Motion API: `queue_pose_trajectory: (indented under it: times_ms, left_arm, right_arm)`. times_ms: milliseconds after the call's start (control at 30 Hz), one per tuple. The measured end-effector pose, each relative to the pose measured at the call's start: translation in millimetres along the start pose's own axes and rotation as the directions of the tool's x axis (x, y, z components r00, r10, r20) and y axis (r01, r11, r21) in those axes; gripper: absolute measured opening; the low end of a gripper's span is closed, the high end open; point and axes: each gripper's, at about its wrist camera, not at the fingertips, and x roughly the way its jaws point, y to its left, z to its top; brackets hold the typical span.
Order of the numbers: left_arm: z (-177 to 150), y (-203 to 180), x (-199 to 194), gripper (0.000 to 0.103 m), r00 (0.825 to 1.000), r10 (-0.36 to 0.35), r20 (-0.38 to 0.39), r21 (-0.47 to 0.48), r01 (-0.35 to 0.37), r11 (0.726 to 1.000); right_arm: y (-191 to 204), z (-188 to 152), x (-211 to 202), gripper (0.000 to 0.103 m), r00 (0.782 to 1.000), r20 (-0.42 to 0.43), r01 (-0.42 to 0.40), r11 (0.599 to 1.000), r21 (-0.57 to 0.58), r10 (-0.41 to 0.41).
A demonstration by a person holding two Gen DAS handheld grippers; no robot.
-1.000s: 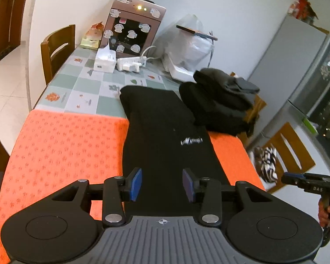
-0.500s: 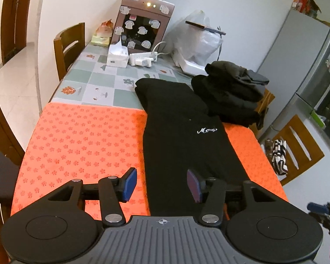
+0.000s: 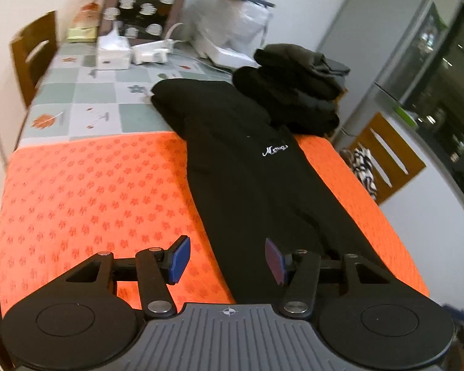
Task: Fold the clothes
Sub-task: 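Close both grippers on the sweatshirt hem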
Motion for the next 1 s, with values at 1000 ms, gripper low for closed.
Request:
queue_pose_trajectory:
  times_ms: [1000]
  left_arm:
    - [38, 49, 123, 0.056, 0.998, 0.008, -0.062, 0.034, -0.006, 0.999]
  right_arm:
    - [199, -123, 55, 0.029, 0.985, -0.126, 0.108, 0.989, -0.099, -0.120]
